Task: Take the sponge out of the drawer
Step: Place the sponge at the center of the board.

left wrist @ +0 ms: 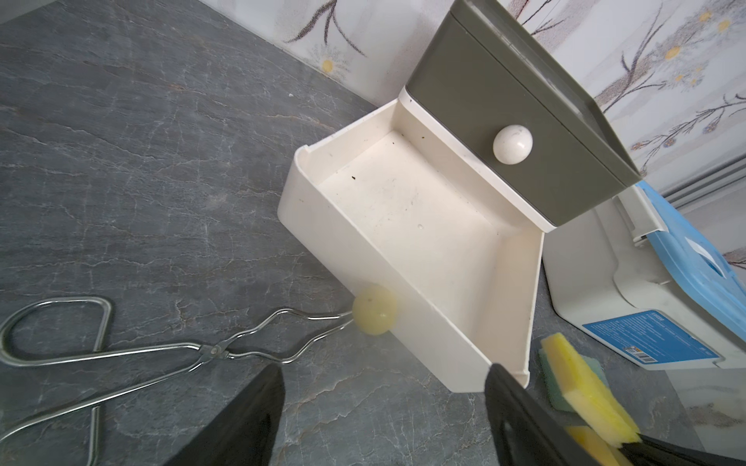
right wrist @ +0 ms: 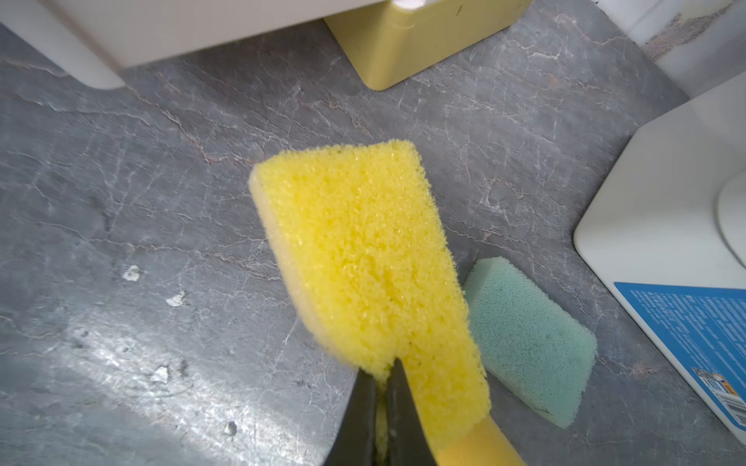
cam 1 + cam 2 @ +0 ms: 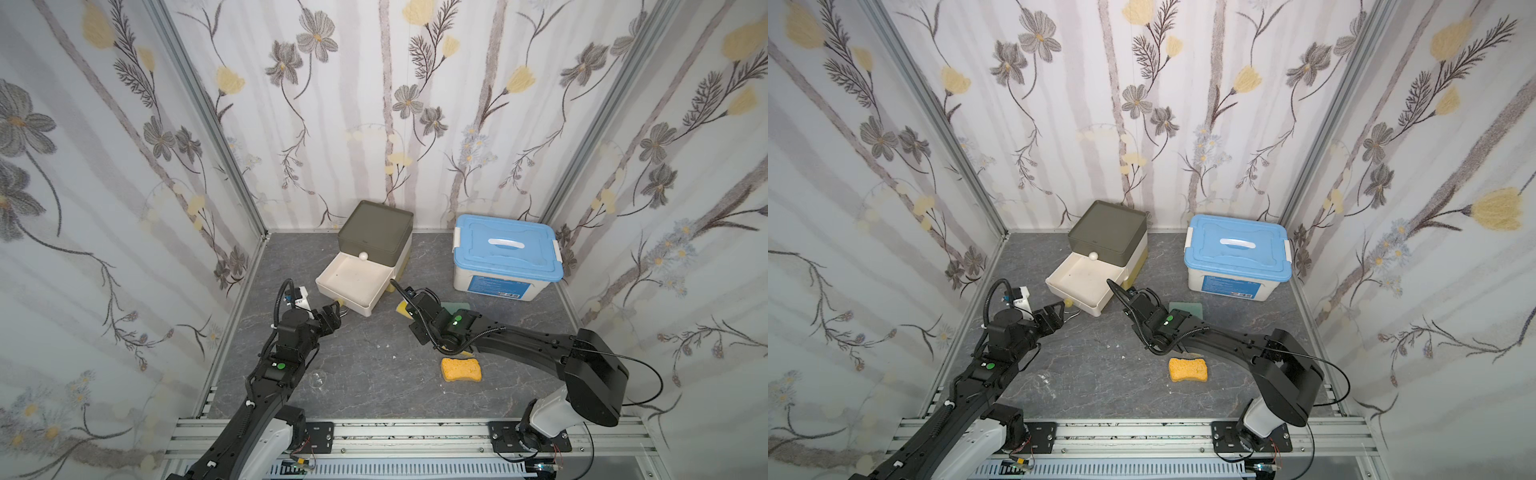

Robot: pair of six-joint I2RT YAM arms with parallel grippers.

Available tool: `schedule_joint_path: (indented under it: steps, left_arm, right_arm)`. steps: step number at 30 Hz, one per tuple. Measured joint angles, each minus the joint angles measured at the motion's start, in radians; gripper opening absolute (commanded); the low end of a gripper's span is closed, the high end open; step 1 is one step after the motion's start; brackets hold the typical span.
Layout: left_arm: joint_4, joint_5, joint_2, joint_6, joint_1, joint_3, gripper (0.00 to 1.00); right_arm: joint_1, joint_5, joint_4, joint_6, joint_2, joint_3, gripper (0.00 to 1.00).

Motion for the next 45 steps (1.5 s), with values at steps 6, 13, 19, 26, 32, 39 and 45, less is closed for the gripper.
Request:
schedule_joint_path:
  steps: [6,13,19,26,32,39,45]
  left_arm:
    - [-0.004,0.013,-0.016,-0.007,0.000,0.000,0.81]
    - [-0.011,0.014,-0.016,-0.011,0.000,0.000,0.81]
    - [-0.015,0.014,-0.019,-0.011,0.000,0.000,0.81]
    - [-0.023,0.010,-0.024,-0.014,0.000,-0.004,0.81]
    - [-0.042,-0.007,-0.038,-0.018,0.000,-0.006,0.83]
    - [-0.051,-0.016,-0.039,-0.018,0.000,-0.006,0.84]
    - [-0.052,-0.016,-0.036,-0.018,0.000,-0.006,0.84]
  right_arm:
    - [-0.005,-0.005,0.068,-0.098,0.124,0.060,0.00]
    - [-0.030,-0.017,0.108,-0.171,0.230,0.108,0.00]
    - [-0.052,-0.042,0.114,-0.180,0.262,0.102,0.00]
    - [-0.060,-0.068,0.121,-0.191,0.278,0.111,0.02]
    - [-0.069,-0.067,0.113,-0.192,0.298,0.121,0.24]
    - [-0.073,-0.060,0.106,-0.178,0.272,0.107,0.44]
    - [-0.073,-0.053,0.103,-0.157,0.240,0.091,0.47]
